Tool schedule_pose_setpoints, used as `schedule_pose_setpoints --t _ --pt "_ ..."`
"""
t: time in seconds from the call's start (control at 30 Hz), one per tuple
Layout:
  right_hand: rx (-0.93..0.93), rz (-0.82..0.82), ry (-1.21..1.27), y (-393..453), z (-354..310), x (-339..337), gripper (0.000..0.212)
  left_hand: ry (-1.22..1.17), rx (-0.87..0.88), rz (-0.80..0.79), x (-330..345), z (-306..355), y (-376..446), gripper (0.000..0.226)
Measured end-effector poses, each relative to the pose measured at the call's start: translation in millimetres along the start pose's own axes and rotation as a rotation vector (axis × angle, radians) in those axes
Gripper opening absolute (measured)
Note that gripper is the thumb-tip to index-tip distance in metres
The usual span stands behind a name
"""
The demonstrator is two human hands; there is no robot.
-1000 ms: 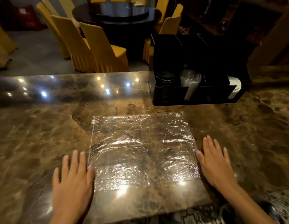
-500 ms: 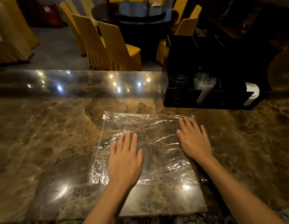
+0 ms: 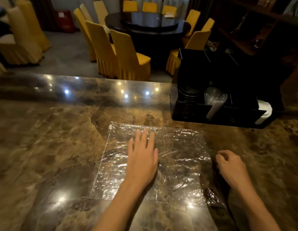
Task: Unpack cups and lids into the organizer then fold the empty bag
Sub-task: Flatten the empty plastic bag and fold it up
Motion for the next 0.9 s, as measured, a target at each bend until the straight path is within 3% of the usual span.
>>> schedule_pose_setpoints --t 0.13,0.2,0.33,0.4,0.47,0.6,0.67,0.73,0.83,0.9 --pt "0.292 -0.151 0.532 -3.4 18.7 18.0 0.024 0.1 0.103 -0.16 44.0 36.5 13.6 0.059" --pt "0.379 -0.215 0.744 -5.3 19.1 27.1 0.029 0.138 0.095 -0.169 52.9 32.4 8.9 0.06" --pt "0.465 -0.5 1.136 -16.6 3.1 57.7 0.042 0.132 0.086 -0.168 56.8 29.0 6.8 0.063" --pt "0.454 -0.6 1.194 -27.3 -10.8 74.2 0.039 0.106 0.083 -0.159 55.4 29.9 7.4 0.063" --pt "0.348 -0.592 1.106 -28.7 -22.9 90.3 0.034 0.065 0.067 -0.146 51.9 28.4 8.9 0.062" --pt "-0.032 -0.124 0.527 -17.3 -40.7 72.3 0.032 0.018 0.057 -0.146 48.6 28.2 8.1 0.062" --pt "-0.033 0.003 0.528 -16.6 -34.3 66.3 0.031 -0.011 0.05 -0.151 48.0 27.8 8.2 0.062" --pt "0.082 -0.053 0.754 -11.7 -17.5 72.9 0.022 -0.026 0.045 -0.151 46.7 27.0 8.5 0.062" --pt "0.299 -0.376 1.24 -17.4 -21.8 101.5 0.032 -0.018 0.044 -0.13 45.3 26.3 9.0 0.061" --pt "0.209 -0.471 1.165 -23.5 -40.4 107.5 0.032 -0.038 0.028 -0.098 42.6 24.8 9.6 0.061"
Point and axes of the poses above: each hand's wrist, its own y-axis towards the middle knuckle, its own x-axis out of the palm, z = x × y, the point moved 9 cm from there along y, towards the middle knuckle, and after that the axes turned 3 degrees about -x, right-handed, at the moved point
